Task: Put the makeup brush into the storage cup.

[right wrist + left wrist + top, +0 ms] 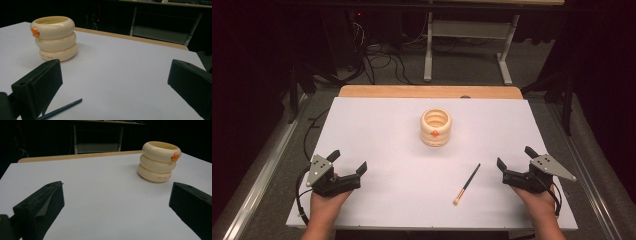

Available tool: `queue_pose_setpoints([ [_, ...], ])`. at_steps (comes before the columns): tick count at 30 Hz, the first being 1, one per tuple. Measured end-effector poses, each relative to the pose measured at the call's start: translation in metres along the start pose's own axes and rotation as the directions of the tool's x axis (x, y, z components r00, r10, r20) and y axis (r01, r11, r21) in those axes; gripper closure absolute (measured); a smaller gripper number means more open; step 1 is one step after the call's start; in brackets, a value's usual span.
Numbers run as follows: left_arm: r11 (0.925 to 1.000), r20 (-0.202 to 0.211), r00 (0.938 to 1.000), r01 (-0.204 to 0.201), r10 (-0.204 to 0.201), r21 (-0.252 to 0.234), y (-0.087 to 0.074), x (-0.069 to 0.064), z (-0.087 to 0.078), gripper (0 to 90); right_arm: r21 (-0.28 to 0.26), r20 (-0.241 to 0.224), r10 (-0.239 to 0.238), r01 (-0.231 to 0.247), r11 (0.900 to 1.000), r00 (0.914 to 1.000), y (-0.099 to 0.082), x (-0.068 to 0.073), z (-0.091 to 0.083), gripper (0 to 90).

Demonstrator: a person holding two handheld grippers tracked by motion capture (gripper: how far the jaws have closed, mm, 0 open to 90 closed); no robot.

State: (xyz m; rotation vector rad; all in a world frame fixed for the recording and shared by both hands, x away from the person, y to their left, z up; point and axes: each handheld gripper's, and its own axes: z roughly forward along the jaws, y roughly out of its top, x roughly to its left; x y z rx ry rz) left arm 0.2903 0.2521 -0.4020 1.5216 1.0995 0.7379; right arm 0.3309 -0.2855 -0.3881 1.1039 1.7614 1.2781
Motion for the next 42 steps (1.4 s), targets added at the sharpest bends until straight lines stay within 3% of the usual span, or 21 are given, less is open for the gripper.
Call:
queue_pose_setpoints([
  [18, 1.0, 0.003, 1.0, 0.001, -0.001, 0.008, -0.001, 0.0, 0.002, 0.6, 0.02, 0.003, -0.017, 0.017, 0.9997, 0.9998, -0.002, 0.001, 0.002, 0.9],
  [30, 1.0, 0.002, 1.0, -0.004, 0.004, 0.009, -0.002, 0.0, 0.002, 0.6, 0.107, 0.009, -0.045, 0.044, 0.9933, 0.9989, -0.006, 0.004, 0.009, 0.9],
  [42, 0.9999, -0.002, 0.9999, -0.014, 0.014, 0.008, -0.001, 0.0, 0.001, 0.6, 0.192, 0.006, -0.086, 0.083, 0.9779, 0.9963, -0.01, 0.006, 0.016, 0.9],
])
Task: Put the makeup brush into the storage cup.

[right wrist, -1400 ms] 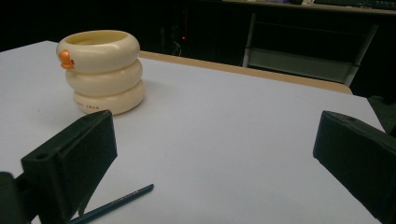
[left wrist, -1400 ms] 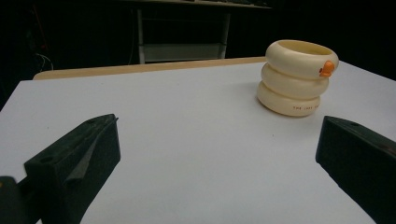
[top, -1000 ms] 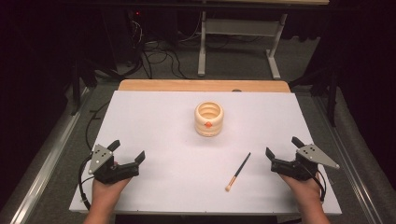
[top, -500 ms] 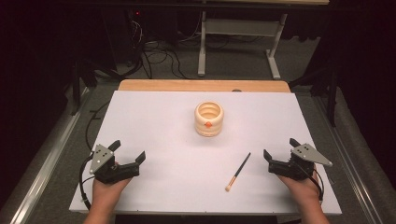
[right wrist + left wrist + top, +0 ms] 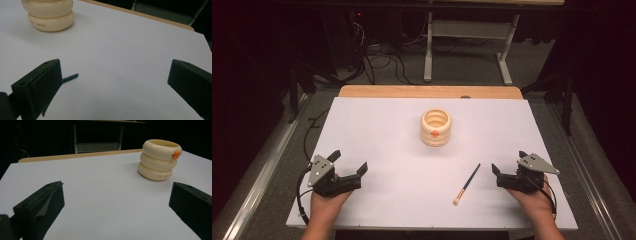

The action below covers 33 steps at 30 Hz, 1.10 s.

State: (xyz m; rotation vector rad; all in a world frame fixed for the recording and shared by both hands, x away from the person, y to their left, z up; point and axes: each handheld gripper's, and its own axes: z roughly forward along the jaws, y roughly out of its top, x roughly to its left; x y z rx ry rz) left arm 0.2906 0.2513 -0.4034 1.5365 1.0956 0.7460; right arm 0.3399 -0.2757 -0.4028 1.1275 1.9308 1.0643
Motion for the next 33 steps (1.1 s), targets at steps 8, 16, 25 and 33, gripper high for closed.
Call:
queue_pose_setpoints([
  [8, 1.0, 0.001, 1.0, -0.003, 0.003, 0.001, 0.0, 0.0, 0.001, 0.7, 0.033, 0.003, -0.011, 0.011, 0.9994, 0.9999, -0.002, 0.0, 0.003, 0.9],
  [16, 1.0, -0.001, 1.0, -0.004, 0.004, -0.003, 0.0, -0.001, 0.0, 0.7, 0.079, 0.004, -0.026, 0.025, 0.9966, 0.9997, -0.004, 0.001, 0.007, 0.9],
  [25, 1.0, 0.004, 1.0, -0.005, 0.005, 0.004, 0.001, -0.001, 0.0, 1.5, 0.116, 0.0, -0.03, 0.03, 0.9928, 0.9996, -0.006, 0.002, 0.01, 0.9],
  [33, 0.9998, 0.011, 0.9999, -0.013, 0.013, 0.016, 0.001, -0.003, 0.001, 2.5, 0.135, 0.002, -0.035, 0.034, 0.9903, 0.9994, -0.007, 0.003, 0.012, 0.9],
])
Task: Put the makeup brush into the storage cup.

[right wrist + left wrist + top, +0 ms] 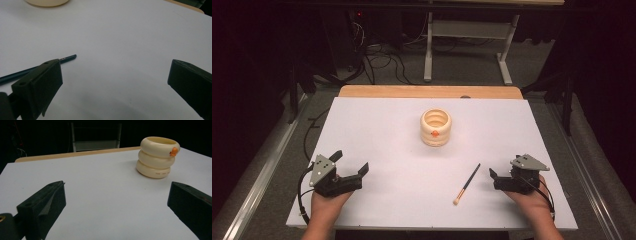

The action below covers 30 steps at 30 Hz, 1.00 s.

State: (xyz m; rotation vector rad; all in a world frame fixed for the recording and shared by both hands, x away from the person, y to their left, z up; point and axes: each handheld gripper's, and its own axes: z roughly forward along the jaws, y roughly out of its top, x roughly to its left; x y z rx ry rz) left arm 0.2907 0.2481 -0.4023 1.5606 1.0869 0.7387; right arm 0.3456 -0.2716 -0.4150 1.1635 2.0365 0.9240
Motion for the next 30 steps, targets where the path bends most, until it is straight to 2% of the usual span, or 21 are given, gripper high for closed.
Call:
queue_pose_setpoints([
  [3, 1.0, -0.003, 1.0, 0.002, -0.002, 0.003, 0.0, -0.001, 0.0, 2.8, 0.001, -0.001, -0.003, 0.003, 1.0, 1.0, 0.0, 0.0, 0.0, 0.9],
  [5, 0.9997, -0.012, 0.9998, -0.015, 0.016, 0.019, 0.001, -0.004, 0.001, 3.3, 0.004, 0.001, -0.004, 0.004, 1.0, 1.0, 0.0, 0.0, 0.0, 0.9],
  [10, 0.999, -0.015, 0.9996, -0.023, 0.024, 0.038, 0.001, -0.008, 0.003, 4.0, 0.004, -0.001, -0.007, 0.007, 1.0, 1.0, 0.0, 0.0, 0.001, 0.9],
  [21, 0.9976, -0.018, 0.9996, -0.018, 0.019, 0.067, -0.001, -0.011, 0.006, 4.8, 0.009, -0.003, -0.006, 0.006, 0.9999, 1.0, -0.001, -0.001, 0.001, 0.9],
  [25, 0.9972, -0.02, 0.9996, -0.017, 0.019, 0.072, -0.002, -0.01, 0.006, 4.8, 0.037, -0.002, -0.013, 0.013, 0.9992, 0.9999, 0.0, -0.001, 0.001, 1.1],
  [26, 0.9975, -0.021, 0.9996, -0.015, 0.017, 0.07, -0.001, -0.011, 0.006, 4.8, 0.065, -0.002, -0.012, 0.012, 0.9978, 0.9999, 0.001, 0.0, 0.001, 1.2],
  [30, 0.9976, -0.022, 0.9997, -0.013, 0.015, 0.068, -0.002, -0.01, 0.006, 4.8, 0.106, -0.009, -0.022, 0.023, 0.9941, 0.9997, 0.002, 0.001, 0.002, 1.3],
])
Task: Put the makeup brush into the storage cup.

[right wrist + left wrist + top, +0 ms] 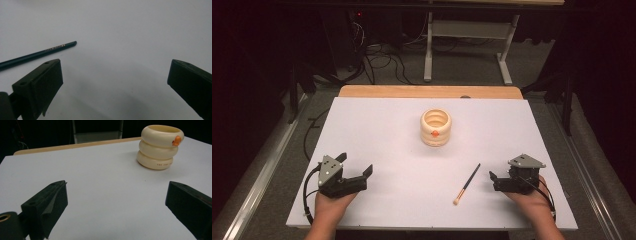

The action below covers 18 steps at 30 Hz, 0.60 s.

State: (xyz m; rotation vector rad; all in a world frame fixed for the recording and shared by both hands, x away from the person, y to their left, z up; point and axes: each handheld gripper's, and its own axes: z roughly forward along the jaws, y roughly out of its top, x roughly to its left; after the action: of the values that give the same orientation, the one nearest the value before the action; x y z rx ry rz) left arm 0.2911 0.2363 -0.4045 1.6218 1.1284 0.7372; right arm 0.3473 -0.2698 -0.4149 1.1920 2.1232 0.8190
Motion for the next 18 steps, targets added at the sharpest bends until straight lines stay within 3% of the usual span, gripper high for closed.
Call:
queue_pose_setpoints([
  [5, 1.0, -0.001, 1.0, -0.001, 0.001, -0.002, 0.0, 0.0001, 0.0, 4.8, 0.065, -0.027, -0.011, 0.013, 0.9978, 0.9996, 0.0016, 0.0007, 0.0009, 1.3],
  [18, 0.9999, -0.001, 1.0, -0.007, 0.007, -0.008, 0.0009, 0.0008, -0.0014, 4.8, 0.1, -0.042, -0.025, 0.029, 0.9945, 0.9988, 0.0021, 0.004, 0.0028, 1.3],
])
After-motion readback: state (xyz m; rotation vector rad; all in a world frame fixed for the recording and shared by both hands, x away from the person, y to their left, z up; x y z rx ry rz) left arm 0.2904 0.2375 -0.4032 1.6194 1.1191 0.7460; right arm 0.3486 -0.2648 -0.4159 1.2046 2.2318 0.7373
